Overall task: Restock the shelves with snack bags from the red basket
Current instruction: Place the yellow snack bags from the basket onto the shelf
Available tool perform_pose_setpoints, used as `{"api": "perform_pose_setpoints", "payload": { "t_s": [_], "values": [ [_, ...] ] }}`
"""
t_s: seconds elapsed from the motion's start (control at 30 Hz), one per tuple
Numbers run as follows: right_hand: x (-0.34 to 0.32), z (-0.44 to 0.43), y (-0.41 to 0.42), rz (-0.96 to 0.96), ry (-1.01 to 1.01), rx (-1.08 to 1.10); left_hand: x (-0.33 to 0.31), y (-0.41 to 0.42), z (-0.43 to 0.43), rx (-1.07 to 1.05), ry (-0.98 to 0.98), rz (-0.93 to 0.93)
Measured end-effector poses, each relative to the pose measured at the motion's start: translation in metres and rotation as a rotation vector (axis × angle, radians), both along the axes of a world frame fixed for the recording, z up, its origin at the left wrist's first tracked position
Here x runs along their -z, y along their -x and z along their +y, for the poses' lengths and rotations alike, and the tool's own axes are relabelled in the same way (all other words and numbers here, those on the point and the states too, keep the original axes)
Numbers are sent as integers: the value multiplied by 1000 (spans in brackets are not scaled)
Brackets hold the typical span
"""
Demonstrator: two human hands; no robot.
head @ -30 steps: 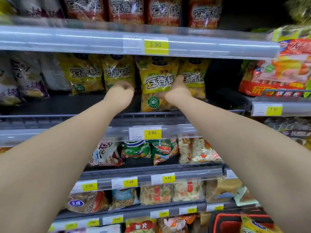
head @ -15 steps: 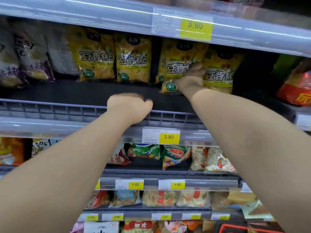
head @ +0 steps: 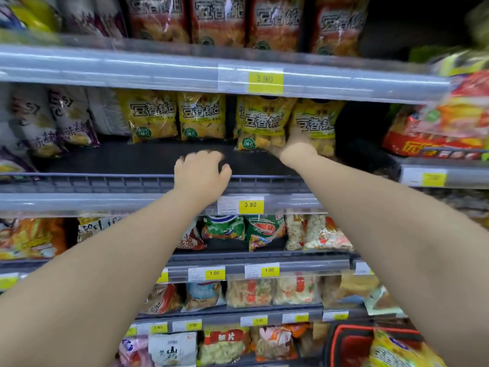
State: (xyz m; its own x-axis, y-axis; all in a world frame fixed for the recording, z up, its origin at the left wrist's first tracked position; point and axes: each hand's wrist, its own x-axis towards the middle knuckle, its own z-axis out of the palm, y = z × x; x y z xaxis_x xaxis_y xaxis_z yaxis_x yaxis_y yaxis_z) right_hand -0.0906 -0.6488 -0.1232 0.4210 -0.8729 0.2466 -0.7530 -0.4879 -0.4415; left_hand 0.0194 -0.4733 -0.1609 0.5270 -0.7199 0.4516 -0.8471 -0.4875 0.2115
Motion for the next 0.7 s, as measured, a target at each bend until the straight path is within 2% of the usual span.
{"api": "perform_pose_setpoints", "payload": {
  "t_s": [0.37, 0.53, 0.7],
  "values": [
    [65, 111, 222, 204, 19, 37, 27, 158, 61, 207, -224, 83],
    [107, 129, 318, 296, -51, 129, 64, 223, 60, 247, -320, 170],
    [148, 138, 401, 313, -98, 214, 107, 282, 45, 305, -501, 237]
  ]
}}
